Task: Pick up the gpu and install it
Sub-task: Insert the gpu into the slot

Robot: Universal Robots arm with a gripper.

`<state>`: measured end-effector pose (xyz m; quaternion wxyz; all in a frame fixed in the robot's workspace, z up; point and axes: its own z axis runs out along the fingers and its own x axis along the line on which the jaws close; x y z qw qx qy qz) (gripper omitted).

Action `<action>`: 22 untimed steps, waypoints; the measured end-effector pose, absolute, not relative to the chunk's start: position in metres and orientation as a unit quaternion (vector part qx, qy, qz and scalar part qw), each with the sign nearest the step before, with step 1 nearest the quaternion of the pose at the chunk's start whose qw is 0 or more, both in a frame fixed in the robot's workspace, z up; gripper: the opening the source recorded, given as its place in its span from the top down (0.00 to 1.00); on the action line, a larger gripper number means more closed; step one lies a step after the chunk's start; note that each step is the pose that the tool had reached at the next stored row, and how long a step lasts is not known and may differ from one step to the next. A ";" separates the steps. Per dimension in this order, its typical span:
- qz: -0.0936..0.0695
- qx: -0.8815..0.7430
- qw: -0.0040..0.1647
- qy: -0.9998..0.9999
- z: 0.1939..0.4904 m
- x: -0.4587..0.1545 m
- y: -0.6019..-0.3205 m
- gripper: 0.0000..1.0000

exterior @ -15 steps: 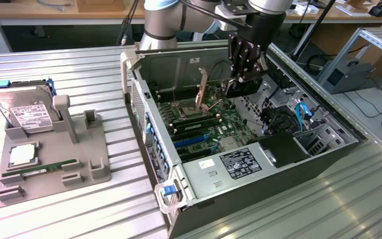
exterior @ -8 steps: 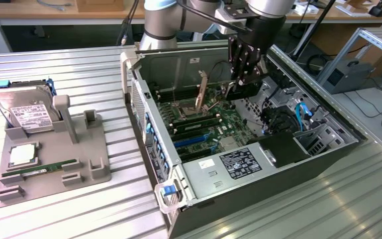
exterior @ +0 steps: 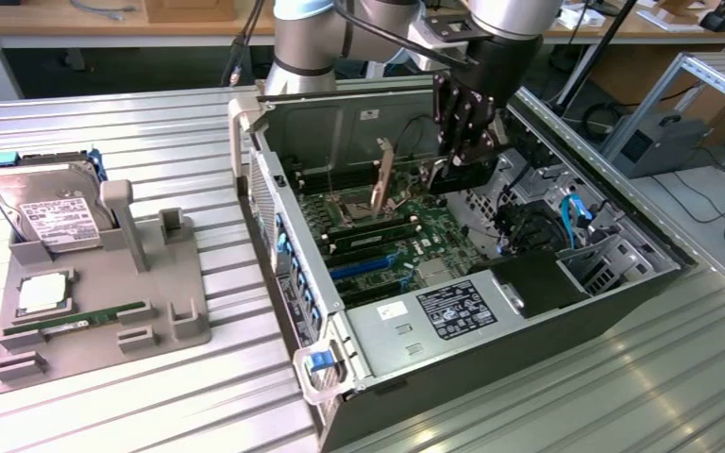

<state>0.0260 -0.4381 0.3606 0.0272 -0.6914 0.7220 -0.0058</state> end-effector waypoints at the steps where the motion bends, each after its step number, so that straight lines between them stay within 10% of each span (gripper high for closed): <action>1: -0.006 -0.691 0.027 0.722 0.360 0.026 -0.438 0.73; 22: -0.006 -0.691 0.027 0.722 0.350 0.023 -0.447 0.73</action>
